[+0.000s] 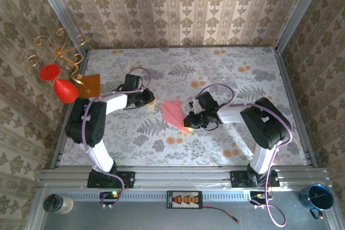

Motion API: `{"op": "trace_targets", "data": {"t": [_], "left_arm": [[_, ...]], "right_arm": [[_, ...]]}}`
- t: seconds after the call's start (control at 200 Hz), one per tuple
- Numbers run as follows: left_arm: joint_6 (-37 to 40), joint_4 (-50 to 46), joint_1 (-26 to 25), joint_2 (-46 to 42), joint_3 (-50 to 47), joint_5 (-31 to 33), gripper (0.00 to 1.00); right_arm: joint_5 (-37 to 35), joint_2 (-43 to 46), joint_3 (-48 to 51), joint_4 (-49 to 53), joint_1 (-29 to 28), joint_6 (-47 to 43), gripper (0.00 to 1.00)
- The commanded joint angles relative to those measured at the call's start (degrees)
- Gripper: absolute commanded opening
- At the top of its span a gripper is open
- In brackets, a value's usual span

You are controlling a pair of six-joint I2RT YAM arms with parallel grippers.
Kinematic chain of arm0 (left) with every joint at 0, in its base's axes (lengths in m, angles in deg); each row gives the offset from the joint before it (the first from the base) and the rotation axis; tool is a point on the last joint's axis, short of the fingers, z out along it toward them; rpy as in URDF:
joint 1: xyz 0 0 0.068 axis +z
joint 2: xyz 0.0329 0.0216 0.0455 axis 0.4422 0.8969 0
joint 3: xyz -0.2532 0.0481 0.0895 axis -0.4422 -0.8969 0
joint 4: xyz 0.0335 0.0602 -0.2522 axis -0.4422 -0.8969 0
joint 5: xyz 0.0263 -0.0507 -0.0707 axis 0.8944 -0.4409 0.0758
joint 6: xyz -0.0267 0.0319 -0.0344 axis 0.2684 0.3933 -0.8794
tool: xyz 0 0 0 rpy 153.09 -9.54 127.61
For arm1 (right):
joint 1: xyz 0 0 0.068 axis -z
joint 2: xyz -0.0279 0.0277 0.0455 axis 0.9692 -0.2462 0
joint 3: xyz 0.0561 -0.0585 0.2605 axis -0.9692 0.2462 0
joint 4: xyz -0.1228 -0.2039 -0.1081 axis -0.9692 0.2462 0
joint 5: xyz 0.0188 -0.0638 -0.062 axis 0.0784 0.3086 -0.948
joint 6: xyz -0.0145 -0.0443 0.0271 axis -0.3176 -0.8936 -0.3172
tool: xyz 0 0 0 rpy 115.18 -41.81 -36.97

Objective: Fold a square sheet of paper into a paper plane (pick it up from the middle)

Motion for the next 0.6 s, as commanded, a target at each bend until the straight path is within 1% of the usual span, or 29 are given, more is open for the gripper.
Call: {"op": "trace_targets", "data": {"t": [0.0, 0.06, 0.125, 0.24, 0.355, 0.405, 0.525, 0.595], "left_arm": [[-1.4, -0.7, -1.6, -7.3, -4.3, 4.4, 0.22], [-2.6, -0.1, -2.8, -10.5, -7.0, 5.4, 0.29], [-4.2, 0.6, -4.1, -13.6, -9.6, 6.0, 0.36], [-5.7, 2.7, -5.9, -17.7, -13.5, 6.3, 0.48], [-5.3, 5.2, -6.6, -20.3, -16.7, 6.5, 0.58], [-5.5, 5.2, -6.5, -20.9, -17.3, 6.3, 0.63], [-4.6, 6.0, -6.5, -20.7, -17.8, 4.8, 0.8], [-4.7, 7.0, -6.5, -20.1, -17.5, 3.7, 0.87]], "right_arm": [[-3.0, 4.5, -2.4, 4.8, -0.4, 2.0, 0.19], [-3.8, 6.8, -3.7, 3.9, -0.4, 1.4, 0.25], [-5.4, 8.5, -5.0, 4.2, -0.4, -0.1, 0.31], [-7.0, 9.3, -5.7, 3.8, -0.2, -3.3, 0.36], [-8.8, 8.2, -4.4, 0.6, 0.3, -5.8, 0.42], [-8.4, 6.8, -4.5, -0.7, 1.0, -5.6, 0.42], [-5.4, 3.2, -6.0, -3.4, 1.8, -5.5, 0.43], [-3.7, 1.2, -7.4, -3.8, 2.0, -6.1, 0.43]]}}
